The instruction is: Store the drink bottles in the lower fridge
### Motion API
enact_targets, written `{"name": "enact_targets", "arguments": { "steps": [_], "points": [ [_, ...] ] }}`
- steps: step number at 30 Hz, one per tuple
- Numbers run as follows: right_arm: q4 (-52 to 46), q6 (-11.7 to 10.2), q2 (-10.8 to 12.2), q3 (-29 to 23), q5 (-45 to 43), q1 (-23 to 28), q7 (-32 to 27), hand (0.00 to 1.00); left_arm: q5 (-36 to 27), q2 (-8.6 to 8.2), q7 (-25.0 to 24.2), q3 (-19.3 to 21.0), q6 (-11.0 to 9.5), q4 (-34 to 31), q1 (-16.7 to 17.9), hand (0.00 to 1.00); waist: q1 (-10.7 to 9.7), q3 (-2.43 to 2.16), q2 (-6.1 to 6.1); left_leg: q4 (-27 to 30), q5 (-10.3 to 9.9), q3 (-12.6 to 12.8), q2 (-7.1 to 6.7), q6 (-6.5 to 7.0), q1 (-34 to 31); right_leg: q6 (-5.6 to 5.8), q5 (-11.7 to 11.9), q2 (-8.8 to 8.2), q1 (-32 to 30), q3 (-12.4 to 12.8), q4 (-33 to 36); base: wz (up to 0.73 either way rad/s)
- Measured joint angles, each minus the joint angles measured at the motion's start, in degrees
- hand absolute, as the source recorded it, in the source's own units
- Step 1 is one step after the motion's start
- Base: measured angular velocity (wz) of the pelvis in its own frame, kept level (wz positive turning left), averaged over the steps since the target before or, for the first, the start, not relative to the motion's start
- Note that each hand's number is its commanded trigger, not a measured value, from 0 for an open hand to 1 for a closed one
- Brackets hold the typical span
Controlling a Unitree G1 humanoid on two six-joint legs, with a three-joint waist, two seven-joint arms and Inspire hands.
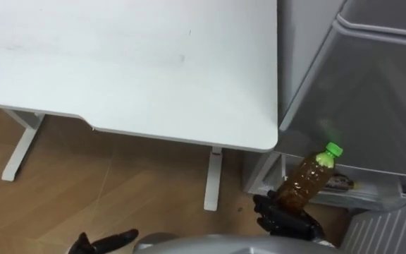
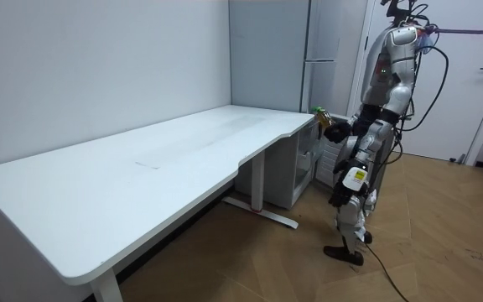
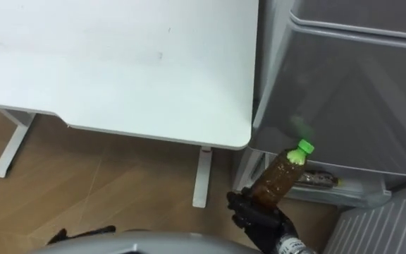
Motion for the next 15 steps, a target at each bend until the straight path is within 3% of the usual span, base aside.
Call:
{"name": "enact_targets", "arguments": {
  "steps": [6, 12, 15],
  "points": [
    [5.5, 1.1, -0.6, -1.2, 3.6, -2.0, -4.3, 1.0, 0.5, -0.05, -1.2, -0.2, 1.0, 1.6, -0.1, 0.0, -0.8, -0.11, 0.2, 0.2, 0.0, 0.0, -0.04, -0.01, -0.3, 0.05, 0.0, 0.01, -0.2, -0.2, 0.0, 0.02],
    [9.6, 1.8, -0.6, -1.6, 9.8, -3.1, -9.5, 1.0, 4.5, -0.42, -2.6, -0.5, 1.1, 3.2, -1.5, 0.0, -1.6, 0.22, 0.77, 0.1, -0.1, -0.1, -0.02, -0.1, -0.8, -0.04, 0.0, 0.22, -0.4, -0.1, 0.3, 0.0],
    [9.9, 1.8, -0.6, -1.6, 11.4, -3.3, -11.6, 1.0, 5.8, -0.49, -3.0, -1.9, 1.1, 3.9, -2.1, 0.0, -1.7, 0.15, 1.21, 0.2, -0.2, -0.2, 0.03, -0.14, -0.7, -0.14, 0.1, 0.31, -0.4, -0.1, 0.3, 0.0]
  ]
}}
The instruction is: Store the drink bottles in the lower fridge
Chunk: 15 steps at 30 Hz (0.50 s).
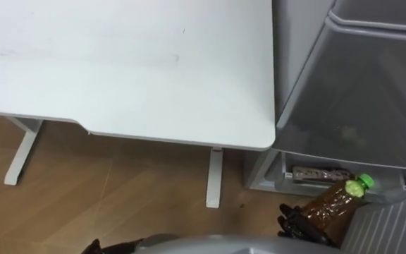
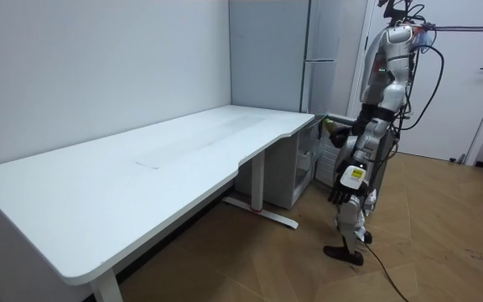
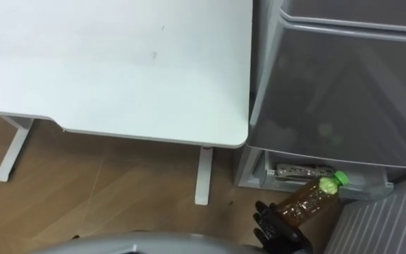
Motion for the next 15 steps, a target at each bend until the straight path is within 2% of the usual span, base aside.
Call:
{"name": "enact_targets", "arguments": {
  "steps": [4, 9, 15],
  "points": [
    [0.1, 0.7, 0.1, 0.0, 1.9, -1.1, -2.9, 1.0, 1.1, 0.06, -0.5, -0.5, 0.0, 0.0, 0.1, 0.0, 0.0, 0.0, 0.1, 0.0, 0.0, 0.1, 0.03, -0.03, 0.2, -0.05, 0.0, 0.01, 0.0, 0.0, 0.1, 0.0],
    [-1.0, 0.9, 0.1, -0.1, 5.5, -3.2, -5.0, 1.0, 3.7, 0.1, -0.5, -0.4, -0.1, 0.0, 0.6, 0.0, 0.0, 0.22, -0.18, -0.1, 0.0, 0.2, -0.04, -0.01, 0.4, -0.03, 0.0, -0.11, 0.1, 0.1, 0.0, 0.0],
    [-6.7, 1.0, 0.1, -0.2, 16.6, -4.7, -7.9, 1.0, 3.8, 0.18, -0.4, -0.2, 0.1, -0.5, 1.3, 0.0, 0.2, 0.52, -0.36, 0.1, 0.0, 0.0, -0.24, 0.04, -0.2, 0.06, 0.0, -0.18, 0.0, -0.4, -0.3, 0.04]
  ]
}}
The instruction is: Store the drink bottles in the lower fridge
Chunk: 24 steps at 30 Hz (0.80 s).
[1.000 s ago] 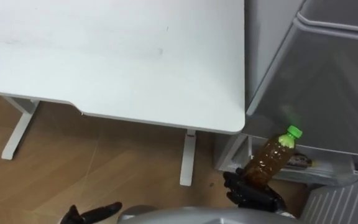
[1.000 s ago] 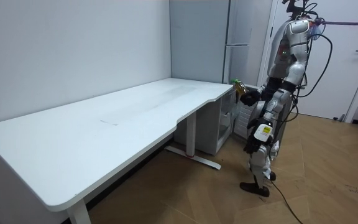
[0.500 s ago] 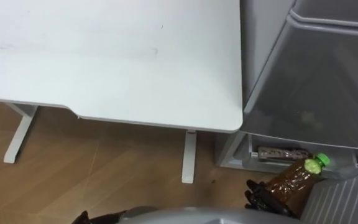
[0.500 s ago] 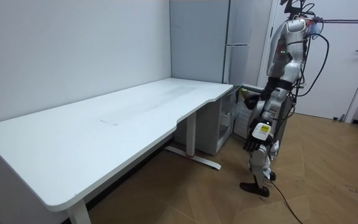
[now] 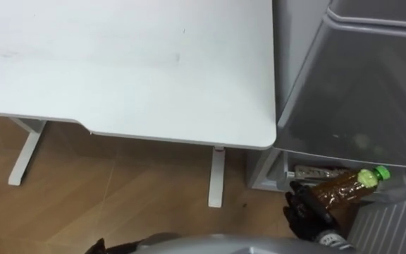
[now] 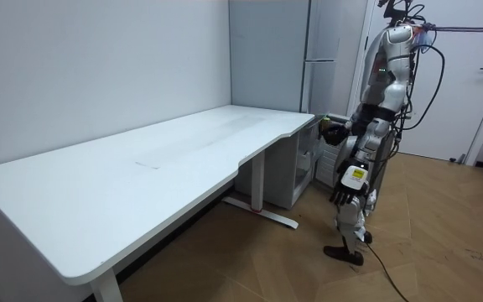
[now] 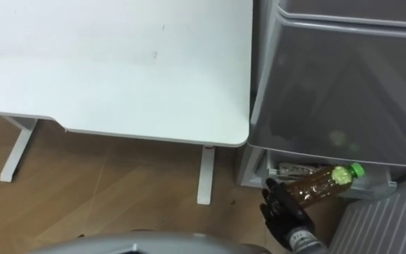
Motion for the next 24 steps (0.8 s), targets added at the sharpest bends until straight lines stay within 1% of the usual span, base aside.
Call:
{"name": "enact_targets", "arguments": {
  "steps": [2, 6, 8, 9, 10, 11, 12, 13, 14, 15, 17, 18, 19, 21, 22, 24],
  "points": [
    [-0.4, 0.0, 0.1, -1.1, 5.2, -0.3, -0.7, 1.0, 1.3, 0.26, -0.1, -0.2, 0.2, -0.2, -0.1, 0.0, -0.5, -0.01, 0.07, 1.1, -0.1, -1.3, -0.37, 0.09, -1.0, 0.06, 0.0, -0.09, -0.1, -1.4, -0.6, 0.27],
    [-0.2, -0.1, -0.3, -3.0, 7.9, -1.1, -1.8, 1.0, 3.2, 0.72, -0.3, -0.4, 1.0, -0.8, 0.0, 0.0, -0.5, -0.11, 0.32, 2.0, -0.2, -2.5, -0.64, 0.15, -3.2, 0.18, -0.1, -0.1, -1.2, -2.2, -0.6, 0.19],
    [0.8, -0.2, -0.4, -3.4, 11.0, -3.1, -2.3, 1.0, 4.4, 1.43, -0.4, -2.5, 1.7, -0.7, -0.8, 0.0, -0.6, -0.14, 0.53, 2.9, -0.1, -2.9, -0.62, 0.16, -5.3, 0.13, -0.1, -0.13, -3.4, -2.7, 0.3, 0.08],
    [1.7, -0.2, -0.5, -3.4, 11.9, -3.9, -2.3, 1.0, 4.7, 1.59, -0.4, -2.8, 2.0, -0.7, -0.9, 0.0, -0.5, -0.12, 0.53, 3.1, -0.1, -3.0, -0.62, 0.17, -5.9, 0.12, -0.1, -0.13, -3.8, -2.8, 0.5, 0.08],
    [3.2, -0.2, -0.7, -3.7, 13.1, -5.8, -3.1, 1.0, 4.8, 1.91, -0.8, -3.8, 2.3, -0.4, -1.6, 0.0, -0.4, -0.09, 1.03, 3.8, -0.1, -3.3, -0.6, 0.18, -7.2, 0.12, -0.1, -0.14, -5.0, -2.9, 1.4, 0.05],
    [4.4, -0.3, -0.7, -4.4, 13.5, -8.0, -4.0, 1.0, 5.0, 2.18, -1.2, -4.8, 2.4, -0.2, -3.2, 0.0, -0.3, 0.16, 1.27, 4.2, 0.0, -3.3, -0.53, 0.24, -8.5, 0.12, -0.1, -0.17, -6.5, -2.8, 2.1, 0.0],
    [4.9, -0.3, -0.7, -4.6, 13.9, -9.2, -4.4, 1.0, 5.0, 2.29, -1.3, -5.1, 2.4, 0.1, -3.8, 0.0, -0.3, 0.32, 1.47, 4.5, 0.1, -3.3, -0.51, 0.27, -9.4, 0.06, 0.0, -0.2, -7.5, -2.8, 2.5, 0.0],
    [7.2, -0.4, -1.0, -4.7, 14.3, -11.7, -4.4, 1.0, 5.7, 2.38, -1.5, -5.5, 2.6, 1.4, -5.7, 0.0, 0.0, 0.73, 1.8, 4.9, 0.4, -3.3, -0.46, 0.36, -11.2, -0.08, 0.1, -0.26, -9.4, -2.8, 3.3, 0.0],
    [9.8, -0.4, -1.3, -4.8, 14.4, -14.6, -4.4, 1.0, 6.1, 2.41, -1.7, -5.8, 2.8, 2.4, -7.9, 0.0, 0.1, 0.96, 1.89, 5.1, 0.9, -3.3, -0.45, 0.46, -13.2, -0.21, 0.1, -0.43, -11.6, -2.9, 4.3, 0.0],
    [10.8, -0.4, -1.3, -5.0, 14.5, -15.8, -4.4, 1.0, 6.1, 2.47, -1.8, -6.2, 2.8, 2.8, -8.8, 0.0, 0.1, 1.0, 1.96, 5.2, 1.2, -3.3, -0.48, 0.5, -14.1, -0.26, 0.2, -0.54, -12.7, -2.9, 4.7, 0.04],
    [12.1, -0.4, -1.5, -5.6, 14.5, -19.3, -4.9, 1.0, 6.1, 3.01, -2.5, -7.5, 2.8, 3.8, -11.1, 0.0, 0.2, 1.07, 2.0, 4.9, 2.5, -3.3, -0.64, 0.76, -16.9, -0.31, 0.3, -1.07, -16.5, -2.9, 6.2, 0.04],
    [12.6, -0.4, -1.6, -5.6, 14.5, -20.1, -4.9, 1.0, 6.1, 3.25, -2.5, -8.2, 2.8, 3.9, -11.5, 0.0, 0.3, 1.09, 1.97, 4.8, 2.7, -3.3, -0.61, 0.79, -17.4, -0.31, 0.3, -1.15, -17.1, -2.9, 6.5, 0.0],
    [13.1, -0.4, -1.7, -5.5, 14.5, -21.5, -5.0, 1.0, 6.1, 3.62, -2.7, -8.9, 2.8, 4.0, -12.1, 0.0, 0.7, 1.12, 1.93, 4.8, 3.2, -3.4, -0.68, 0.85, -18.9, -0.32, 0.4, -1.39, -19.0, -2.9, 7.4, 0.0],
    [13.6, -0.3, -2.1, -5.8, 15.2, -23.6, -5.1, 1.0, 6.3, 3.74, -3.2, -9.3, 2.8, 4.2, -13.8, 0.0, 1.1, 1.14, 1.92, 4.9, 4.0, -3.5, -0.75, 1.01, -21.7, -0.41, 0.4, -1.8, -22.2, -3.0, 8.7, 0.02],
    [14.8, -0.2, -2.7, -5.9, 15.0, -25.3, -5.2, 1.0, 6.3, 3.77, -3.7, -9.2, 2.8, 4.4, -14.9, 0.0, 1.5, 1.2, 1.82, 4.8, 4.5, -3.2, -0.84, 1.1, -23.1, -0.47, 0.5, -2.05, -24.1, -3.0, 9.4, 0.05],
    [16.6, -0.1, -3.7, -6.3, 14.9, -27.8, -5.7, 1.0, 6.1, 3.85, -3.8, -9.3, 2.5, 4.5, -15.9, 0.0, 1.8, 1.28, 1.69, 4.8, 4.9, -3.2, -0.89, 1.21, -24.8, -0.52, 0.7, -2.16, -25.8, -3.0, 9.8, 0.02]
  ]
}}
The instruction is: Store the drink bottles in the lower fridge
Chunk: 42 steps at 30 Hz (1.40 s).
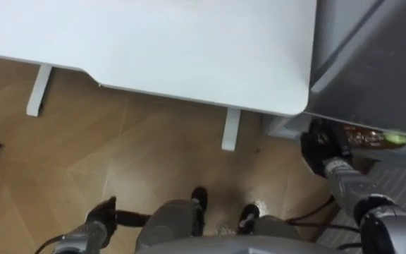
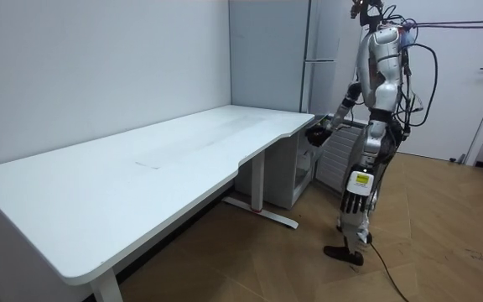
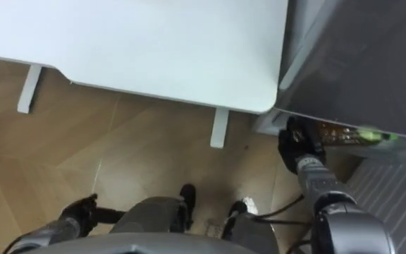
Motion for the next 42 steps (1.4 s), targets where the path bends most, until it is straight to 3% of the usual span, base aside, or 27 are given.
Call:
{"name": "enact_targets", "arguments": {
  "steps": [5, 11, 15, 16, 17, 18, 24, 29, 42],
  "points": [
    [1.2, 0.3, -2.6, -1.6, 0.0, -4.4, -0.6, 1.0, 0.1, 0.11, 0.2, -2.4, -0.1, 2.1, -2.9, 0.0, -0.1, 0.41, -0.61, -0.8, 1.5, -0.1, -0.67, 0.3, -3.6, -0.01, 0.0, -0.88, -4.8, 0.1, 2.1, 0.03],
    [1.6, 0.4, -3.5, -2.1, 0.0, -7.0, -1.8, 1.0, -0.1, 0.25, 0.4, -3.3, -0.4, 2.3, -5.3, 0.0, 0.2, 1.07, -1.71, -1.1, 2.7, 0.5, -0.95, 0.46, -7.7, -0.08, 0.0, -1.74, -10.2, 0.3, 4.3, -0.02],
    [3.3, 1.2, -3.6, -2.1, -0.7, -8.5, -2.3, 1.0, 0.0, 0.27, 0.5, -3.4, -0.5, 2.2, -6.0, 0.0, 0.5, 1.14, -1.98, -1.0, 3.0, 0.7, -1.01, 0.58, -9.6, -0.12, 0.0, -1.93, -12.4, 0.5, 4.8, -0.04],
    [3.3, 1.7, -3.8, -2.0, -1.3, -8.8, -2.5, 0.93, 0.0, 0.29, 0.5, -3.4, -0.6, 2.2, -6.3, 0.0, 0.8, 1.17, -2.22, -1.0, 3.0, 0.9, -1.03, 0.59, -10.1, -0.13, 0.0, -2.06, -13.2, 0.6, 5.3, -0.05],
    [3.3, 2.1, -4.2, -2.0, -1.3, -9.3, -3.0, 0.06, 0.0, 0.3, 0.5, -3.4, -0.6, 2.2, -6.4, 0.0, 1.0, 1.21, -2.35, -0.9, 3.1, 1.1, -1.06, 0.61, -10.5, -0.19, 0.0, -2.2, -13.8, 0.7, 5.6, -0.06],
    [3.3, 2.3, -4.5, -2.0, -1.3, -9.6, -3.2, 0.0, 0.0, 0.3, 0.5, -3.4, -0.6, 2.2, -6.4, 0.0, 1.0, 1.2, -2.36, -0.9, 3.1, 1.2, -1.06, 0.62, -10.6, -0.19, 0.0, -2.22, -14.0, 0.8, 5.7, -0.06],
    [3.2, 2.8, -6.7, -2.6, -0.9, -12.5, -6.3, 0.0, 0.0, 1.33, 1.6, -3.5, -0.6, 2.3, -6.3, 0.0, 0.9, 1.47, -2.94, -0.7, 3.2, 2.0, -1.52, 0.83, -11.2, -0.03, -0.8, -2.95, -15.5, 1.7, 7.6, -0.03],
    [3.0, 2.7, -7.9, -2.6, -0.8, -13.9, -9.8, 0.0, -0.1, 2.8, 1.6, -3.6, -1.3, 2.2, -6.2, 0.0, 0.8, 1.4, -3.81, 0.7, 3.1, 2.6, -1.79, 0.95, -12.4, -0.03, -1.4, -3.73, -17.1, 2.1, 9.8, -0.01],
    [3.0, 0.7, -9.0, -3.8, -0.3, -14.4, -13.4, 0.0, 0.0, 2.81, 3.0, -3.4, -1.5, 2.2, -6.1, 0.0, 1.5, 1.2, -3.44, 2.4, 3.2, 2.2, -1.85, 1.1, -12.9, -0.04, -1.5, -3.62, -17.4, 2.5, 11.3, 0.02]
  ]
}}
